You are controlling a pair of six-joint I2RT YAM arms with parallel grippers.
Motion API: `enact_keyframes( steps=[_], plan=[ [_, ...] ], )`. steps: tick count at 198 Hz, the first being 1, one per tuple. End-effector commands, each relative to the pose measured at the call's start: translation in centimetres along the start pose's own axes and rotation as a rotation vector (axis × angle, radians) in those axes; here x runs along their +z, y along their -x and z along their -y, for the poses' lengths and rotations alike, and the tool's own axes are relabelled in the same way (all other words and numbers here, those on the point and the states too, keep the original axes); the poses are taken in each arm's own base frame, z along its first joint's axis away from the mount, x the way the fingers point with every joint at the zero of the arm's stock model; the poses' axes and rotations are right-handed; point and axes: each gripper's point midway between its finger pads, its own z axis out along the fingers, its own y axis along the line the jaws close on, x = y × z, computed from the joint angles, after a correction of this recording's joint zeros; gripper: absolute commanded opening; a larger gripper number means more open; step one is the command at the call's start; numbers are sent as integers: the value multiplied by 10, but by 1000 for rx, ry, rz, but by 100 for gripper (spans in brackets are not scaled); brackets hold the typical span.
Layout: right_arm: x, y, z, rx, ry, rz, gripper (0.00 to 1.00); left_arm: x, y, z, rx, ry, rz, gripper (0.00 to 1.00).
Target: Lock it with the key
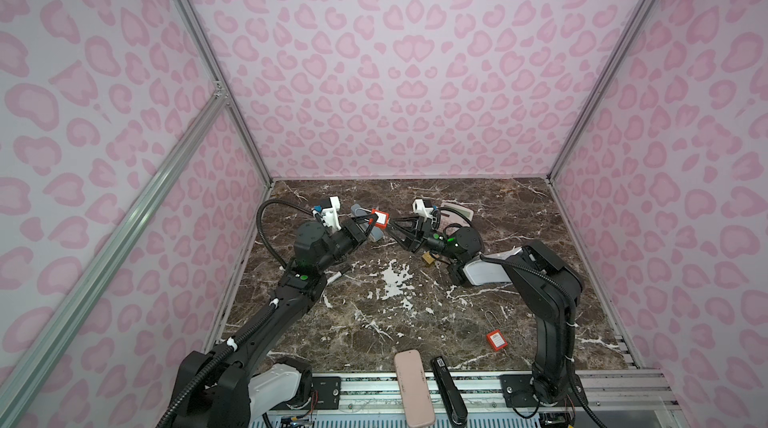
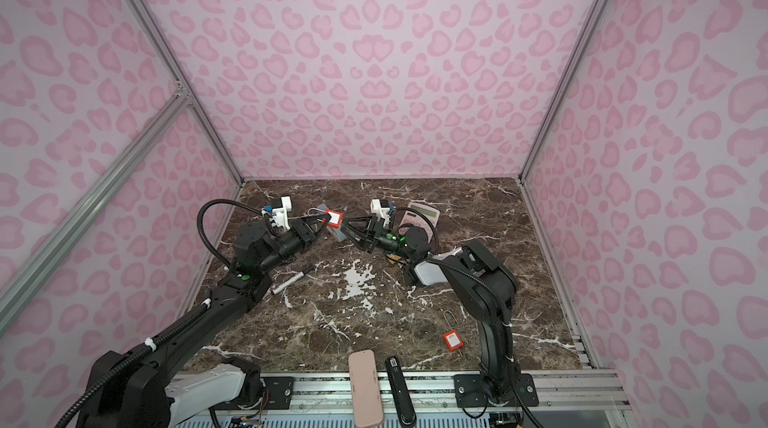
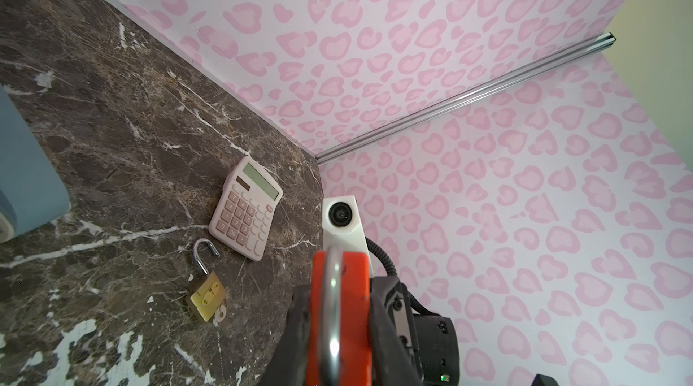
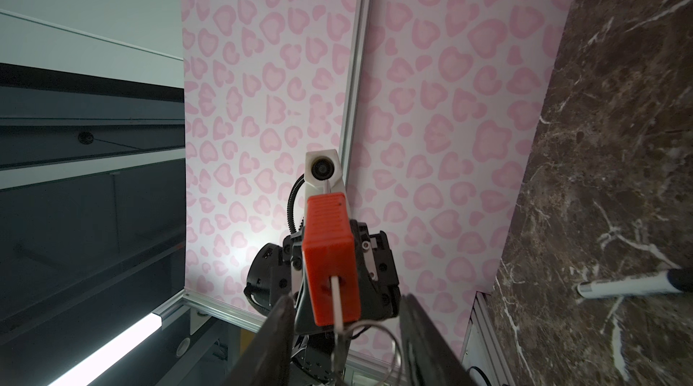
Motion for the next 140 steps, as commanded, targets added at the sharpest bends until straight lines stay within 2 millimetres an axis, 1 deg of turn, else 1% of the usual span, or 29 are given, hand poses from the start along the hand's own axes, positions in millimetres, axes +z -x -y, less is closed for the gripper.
enact_keyframes(
  steps=[1,28,60,125,140],
  plan=[
    [2,2,-8,-34,32,-14,48,-2,6,13,26,-46,23,15],
    [8,5,-11,-36,46,-22,45,-3,5,13,24,-45,21,15],
    [9,5,-12,-32,48,-29,35,-3,5,12,24,-42,24,15],
    [1,-2,-10,-23,32,-27,36,-3,5,12,25,-40,25,15],
    [1,-2,-10,-25,32,-27,33,-3,5,12,24,-41,24,15]
  ],
)
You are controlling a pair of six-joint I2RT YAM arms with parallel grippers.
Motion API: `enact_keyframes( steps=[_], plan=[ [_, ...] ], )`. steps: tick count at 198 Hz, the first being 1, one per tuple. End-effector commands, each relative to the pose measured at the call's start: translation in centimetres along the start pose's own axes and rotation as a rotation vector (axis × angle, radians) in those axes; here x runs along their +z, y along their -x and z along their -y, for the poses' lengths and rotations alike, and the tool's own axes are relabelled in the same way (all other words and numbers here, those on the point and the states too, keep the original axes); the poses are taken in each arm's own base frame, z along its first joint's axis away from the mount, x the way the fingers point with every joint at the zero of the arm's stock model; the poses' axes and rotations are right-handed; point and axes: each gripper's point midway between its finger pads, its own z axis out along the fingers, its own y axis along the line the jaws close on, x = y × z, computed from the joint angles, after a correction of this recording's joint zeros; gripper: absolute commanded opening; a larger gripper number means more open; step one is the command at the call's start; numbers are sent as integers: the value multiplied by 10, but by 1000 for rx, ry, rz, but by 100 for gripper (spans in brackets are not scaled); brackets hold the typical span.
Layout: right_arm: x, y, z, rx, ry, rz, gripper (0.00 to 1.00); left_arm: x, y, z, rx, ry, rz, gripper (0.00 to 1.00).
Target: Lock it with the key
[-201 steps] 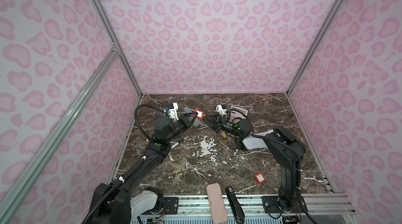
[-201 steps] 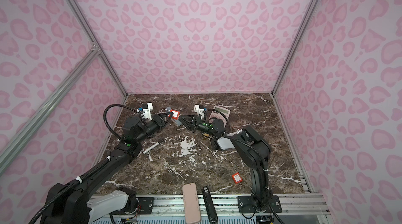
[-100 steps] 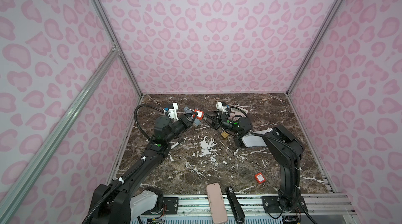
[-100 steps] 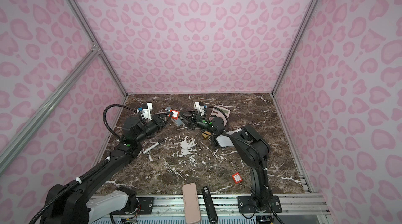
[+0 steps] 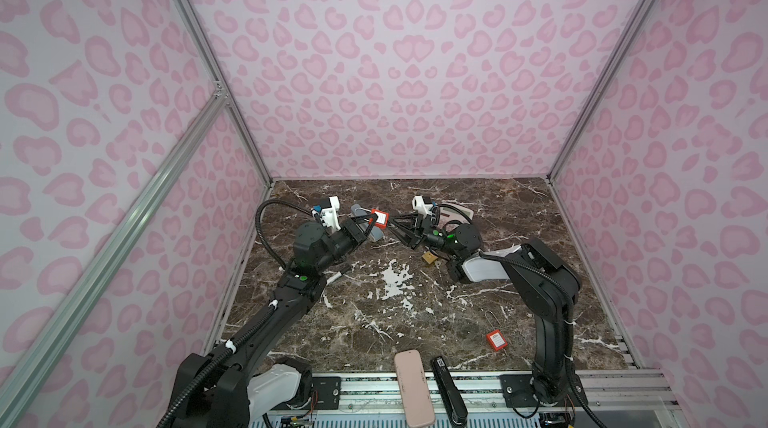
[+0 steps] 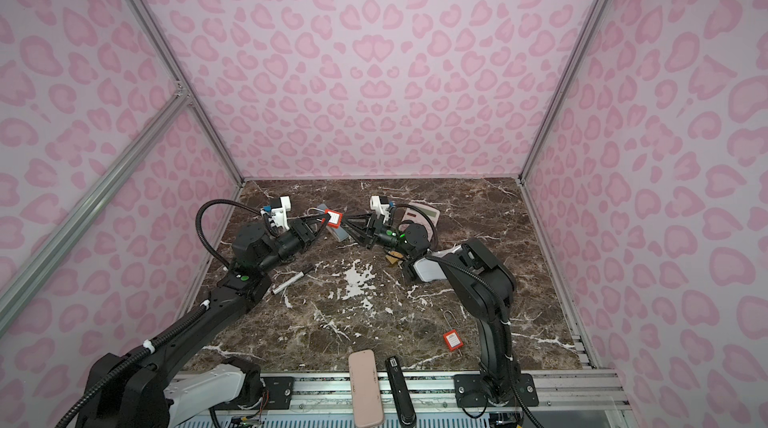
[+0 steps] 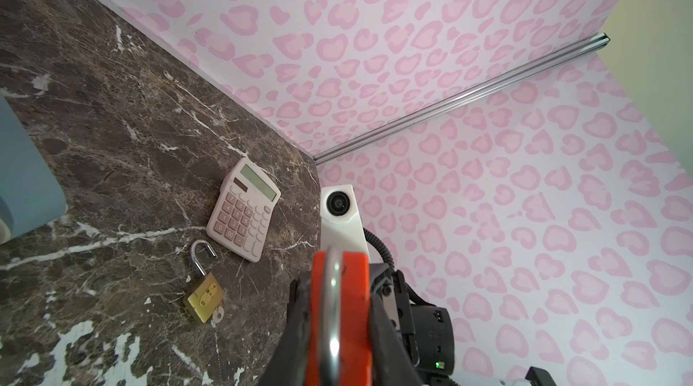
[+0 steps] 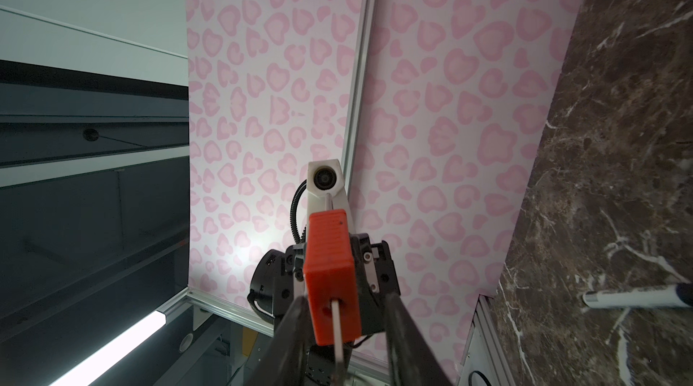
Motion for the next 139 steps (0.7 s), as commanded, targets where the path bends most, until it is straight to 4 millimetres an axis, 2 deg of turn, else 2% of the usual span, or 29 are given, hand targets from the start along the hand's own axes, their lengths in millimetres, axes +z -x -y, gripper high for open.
enact_keyframes(
  steps=[1,44,89,139],
  plan=[
    [-1,-5,-7,-27,25,-13,33,-1,4,8,20,-33,18,15],
    [-1,-4,-8,-28,28,-13,20,-1,4,8,18,-32,18,15],
    [-1,-4,-8,-31,27,-11,12,-2,6,7,-5,-23,34,14],
    [-2,-3,-7,-39,25,0,3,-3,7,-18,-112,47,75,12]
  ],
)
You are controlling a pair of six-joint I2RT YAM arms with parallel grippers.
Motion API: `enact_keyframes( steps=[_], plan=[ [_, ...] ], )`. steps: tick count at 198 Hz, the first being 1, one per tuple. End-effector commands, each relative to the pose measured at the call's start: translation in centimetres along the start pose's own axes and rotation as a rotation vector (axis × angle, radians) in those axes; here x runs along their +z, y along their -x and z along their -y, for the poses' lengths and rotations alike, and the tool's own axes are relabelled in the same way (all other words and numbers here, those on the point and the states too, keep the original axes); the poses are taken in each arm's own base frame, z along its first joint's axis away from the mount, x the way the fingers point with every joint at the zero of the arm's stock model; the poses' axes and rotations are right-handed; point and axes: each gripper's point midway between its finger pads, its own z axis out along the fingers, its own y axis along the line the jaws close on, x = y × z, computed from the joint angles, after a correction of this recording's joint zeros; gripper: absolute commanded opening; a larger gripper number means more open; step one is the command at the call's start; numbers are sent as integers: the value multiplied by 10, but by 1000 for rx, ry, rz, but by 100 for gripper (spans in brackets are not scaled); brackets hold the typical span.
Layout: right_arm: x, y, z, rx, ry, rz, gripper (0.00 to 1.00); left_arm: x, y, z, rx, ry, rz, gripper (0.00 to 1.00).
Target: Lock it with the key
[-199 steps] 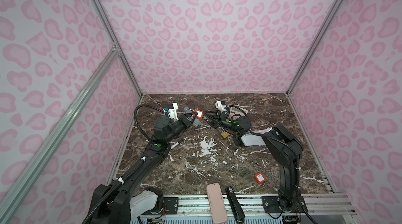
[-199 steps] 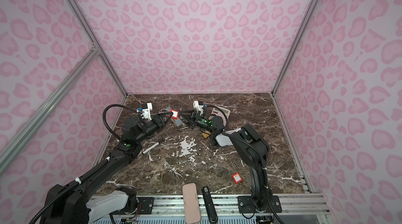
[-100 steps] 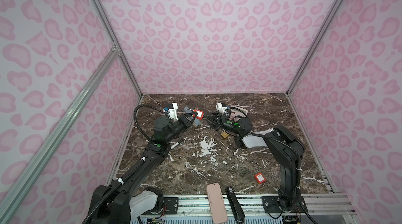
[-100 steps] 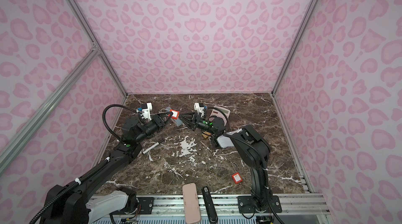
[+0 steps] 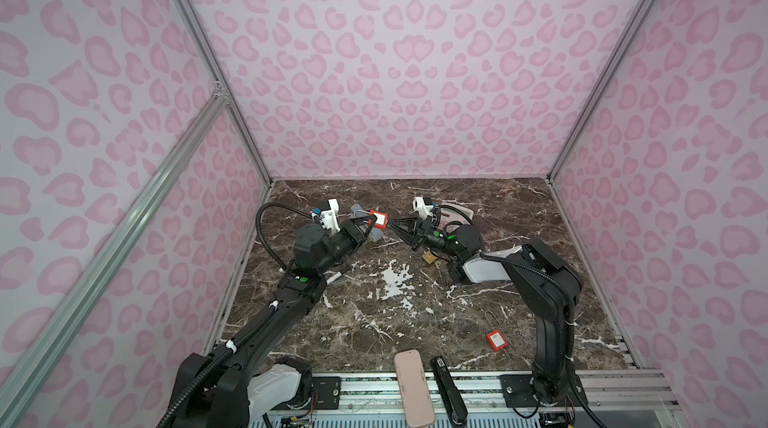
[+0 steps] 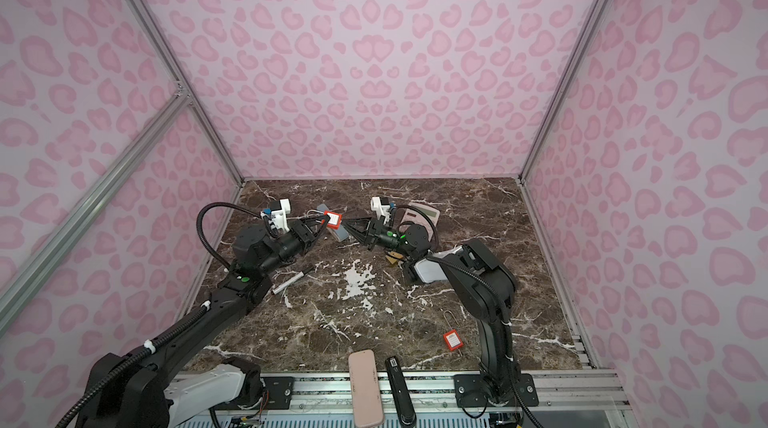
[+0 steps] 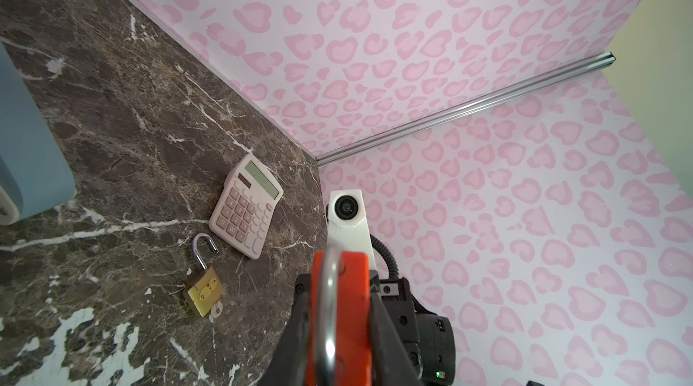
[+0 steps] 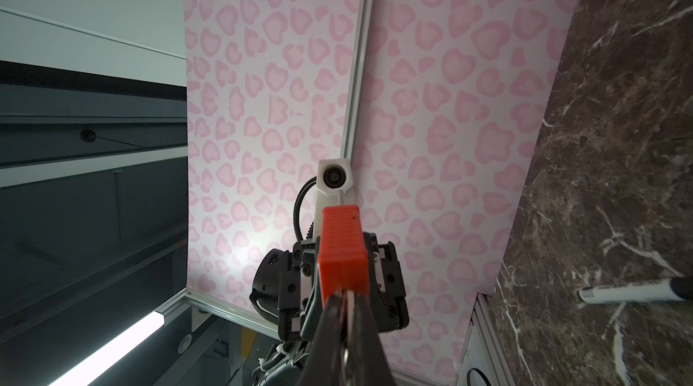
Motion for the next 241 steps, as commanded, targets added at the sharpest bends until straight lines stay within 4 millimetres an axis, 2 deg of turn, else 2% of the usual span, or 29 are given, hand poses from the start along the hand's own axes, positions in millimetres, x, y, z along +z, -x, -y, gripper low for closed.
enact_keyframes(
  steps=[1,99,152,208,241],
  plan=[
    [-1,-2,-7,-40,31,-2,3,-1,9,-7,-46,16,54,12],
    [-8,-5,5,-143,-63,5,0,-5,18,-38,-327,76,90,12],
    [-13,-8,11,-206,-152,-6,0,-6,19,-42,-227,129,83,12],
    [-42,6,3,-157,-112,70,0,-8,12,-60,-81,209,38,11],
    [-51,7,11,-144,-130,78,0,-5,5,-72,-109,214,22,11]
  ],
)
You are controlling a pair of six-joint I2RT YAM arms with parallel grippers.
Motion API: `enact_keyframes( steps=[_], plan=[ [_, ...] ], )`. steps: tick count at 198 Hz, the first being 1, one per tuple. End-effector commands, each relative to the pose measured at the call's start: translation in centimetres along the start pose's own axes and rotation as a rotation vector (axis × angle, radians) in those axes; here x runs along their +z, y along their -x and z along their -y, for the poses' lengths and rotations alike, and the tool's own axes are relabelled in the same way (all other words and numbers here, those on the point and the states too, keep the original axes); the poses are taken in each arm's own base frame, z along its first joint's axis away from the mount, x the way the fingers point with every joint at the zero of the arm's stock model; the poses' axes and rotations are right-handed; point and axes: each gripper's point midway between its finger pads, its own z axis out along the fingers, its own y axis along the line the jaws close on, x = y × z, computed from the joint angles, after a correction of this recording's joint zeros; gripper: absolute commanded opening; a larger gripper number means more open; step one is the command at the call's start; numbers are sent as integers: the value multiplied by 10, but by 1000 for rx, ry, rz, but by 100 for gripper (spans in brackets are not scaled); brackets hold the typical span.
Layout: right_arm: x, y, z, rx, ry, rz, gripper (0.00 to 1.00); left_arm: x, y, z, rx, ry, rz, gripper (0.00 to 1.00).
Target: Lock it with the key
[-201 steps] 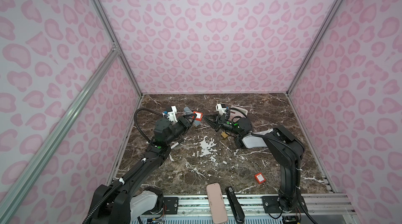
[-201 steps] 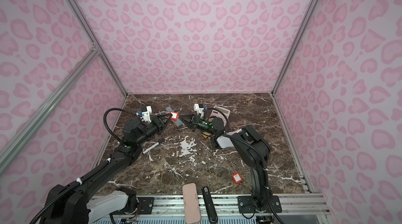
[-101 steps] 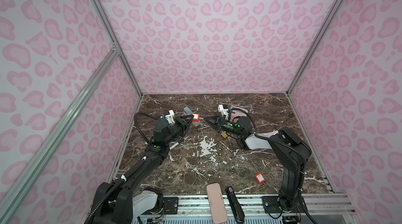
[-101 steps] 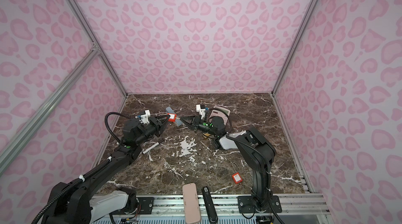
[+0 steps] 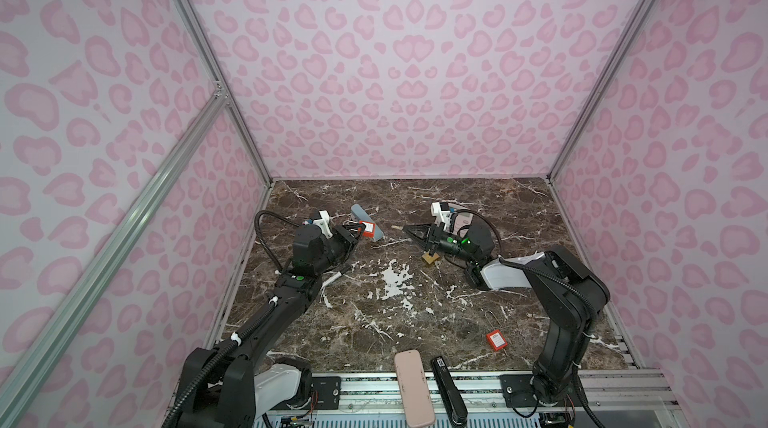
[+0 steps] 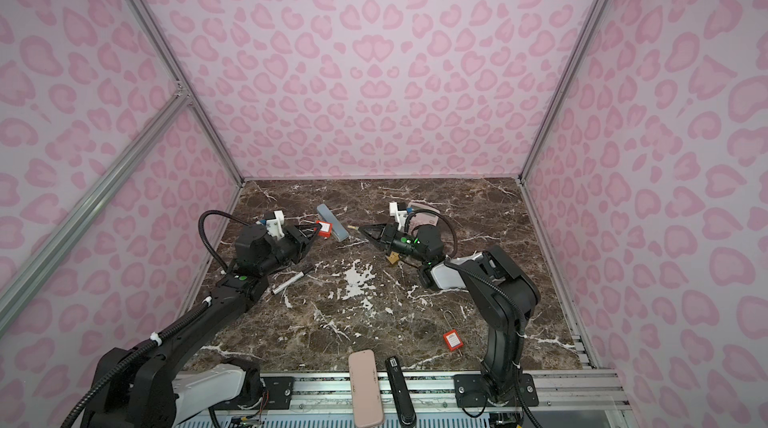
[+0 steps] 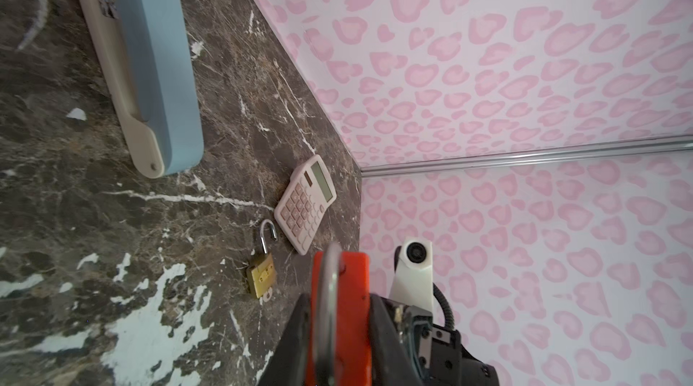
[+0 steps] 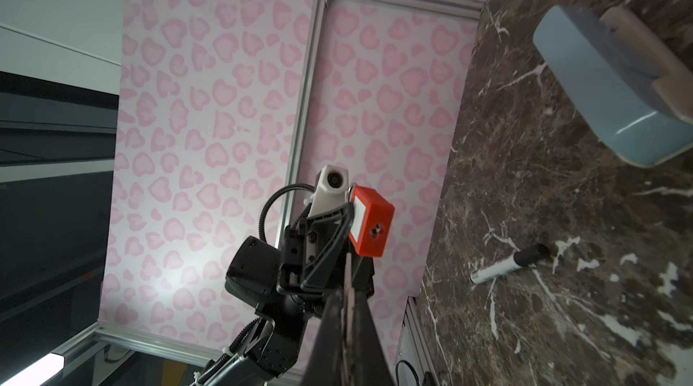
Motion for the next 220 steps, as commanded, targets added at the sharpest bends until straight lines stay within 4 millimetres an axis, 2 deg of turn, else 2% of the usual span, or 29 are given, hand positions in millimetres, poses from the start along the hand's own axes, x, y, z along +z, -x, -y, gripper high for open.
enact_keyframes(
  steps=[1,26,41,60,76,106,112,169,190,210,220],
  plan=[
    [-4,-3,-10,-25,43,-6,0,2,3,-6,23,8,17,11],
    [-5,-3,-6,-17,34,-3,0,7,1,-9,38,23,-4,12],
    [-8,0,-6,-19,32,7,0,16,-6,-19,90,66,-67,11],
    [-15,6,-3,-18,17,19,0,30,-20,-36,159,104,-166,11],
    [-21,8,0,-18,-5,27,0,41,-36,-43,219,87,-275,10],
    [-34,5,11,-33,-73,26,0,56,-63,-54,321,66,-448,10],
    [-35,4,14,-37,-90,24,0,55,-69,-64,319,93,-478,10],
    [-39,0,26,-70,-194,2,0,68,-99,-107,403,199,-579,9],
    [-39,-1,28,-75,-216,-11,0,70,-104,-118,412,216,-588,8],
    [-42,-4,33,-77,-244,-17,0,69,-105,-122,423,221,-584,14],
    [-44,-5,38,-77,-263,-18,0,69,-104,-124,434,232,-583,22]
  ],
)
